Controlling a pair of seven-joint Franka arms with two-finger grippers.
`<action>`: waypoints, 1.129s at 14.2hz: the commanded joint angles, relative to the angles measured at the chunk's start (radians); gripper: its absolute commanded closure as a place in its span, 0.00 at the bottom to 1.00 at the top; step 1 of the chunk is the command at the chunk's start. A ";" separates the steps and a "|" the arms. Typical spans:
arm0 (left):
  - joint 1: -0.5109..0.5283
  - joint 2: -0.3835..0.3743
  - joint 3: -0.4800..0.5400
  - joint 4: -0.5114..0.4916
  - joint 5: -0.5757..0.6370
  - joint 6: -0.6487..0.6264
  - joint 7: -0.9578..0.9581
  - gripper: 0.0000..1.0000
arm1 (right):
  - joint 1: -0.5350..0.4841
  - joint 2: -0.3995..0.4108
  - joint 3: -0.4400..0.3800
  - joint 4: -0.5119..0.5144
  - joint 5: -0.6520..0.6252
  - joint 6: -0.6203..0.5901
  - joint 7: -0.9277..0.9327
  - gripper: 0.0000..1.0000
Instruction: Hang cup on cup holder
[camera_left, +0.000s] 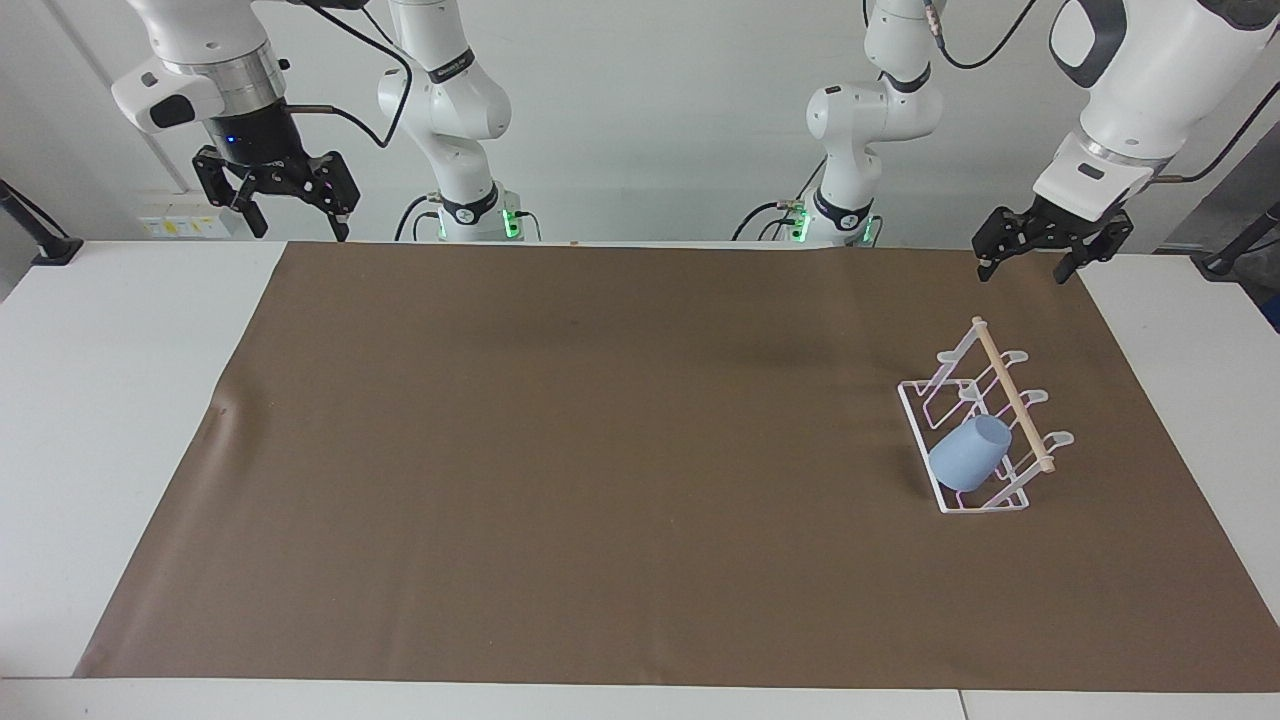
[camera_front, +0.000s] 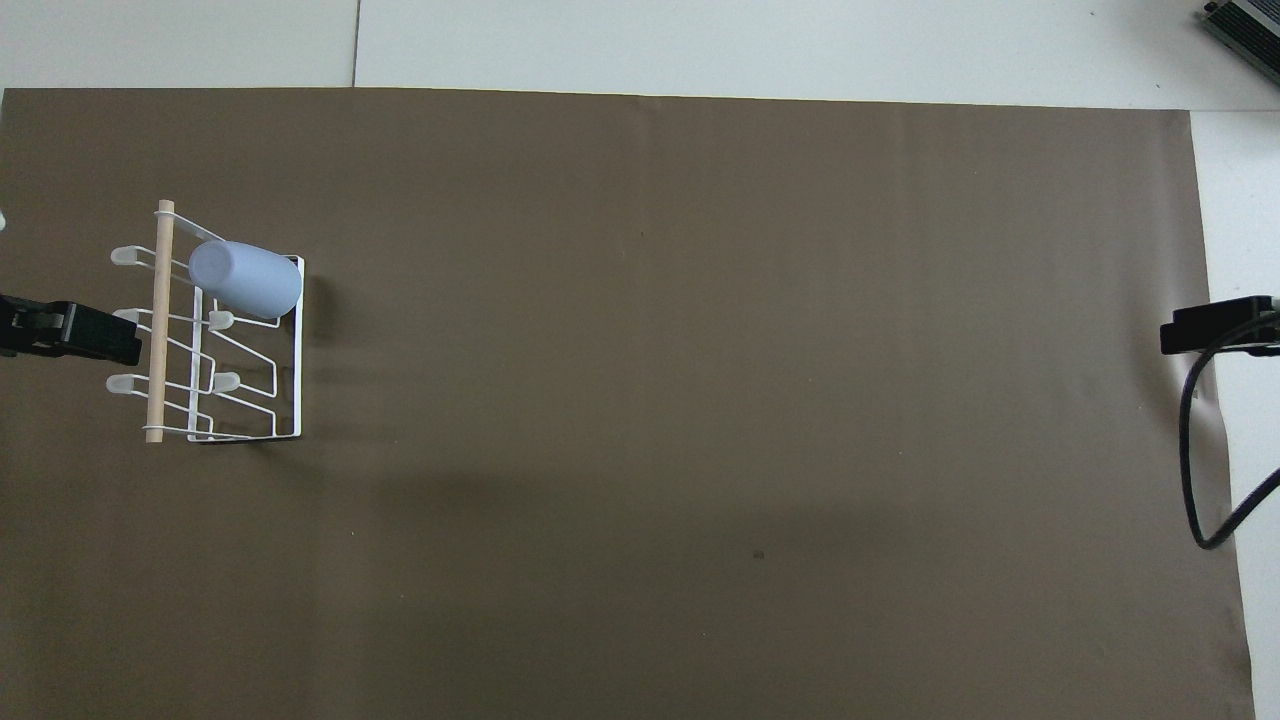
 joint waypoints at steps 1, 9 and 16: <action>-0.007 -0.009 0.014 0.018 -0.075 -0.053 0.019 0.00 | -0.005 -0.012 0.002 -0.013 0.019 -0.011 0.014 0.00; -0.018 -0.009 0.012 0.024 -0.029 -0.063 0.024 0.00 | -0.005 -0.012 0.002 -0.013 0.019 -0.011 0.014 0.00; -0.013 -0.018 0.012 0.021 -0.031 -0.043 0.021 0.00 | -0.005 -0.012 0.002 -0.013 0.019 -0.011 0.014 0.00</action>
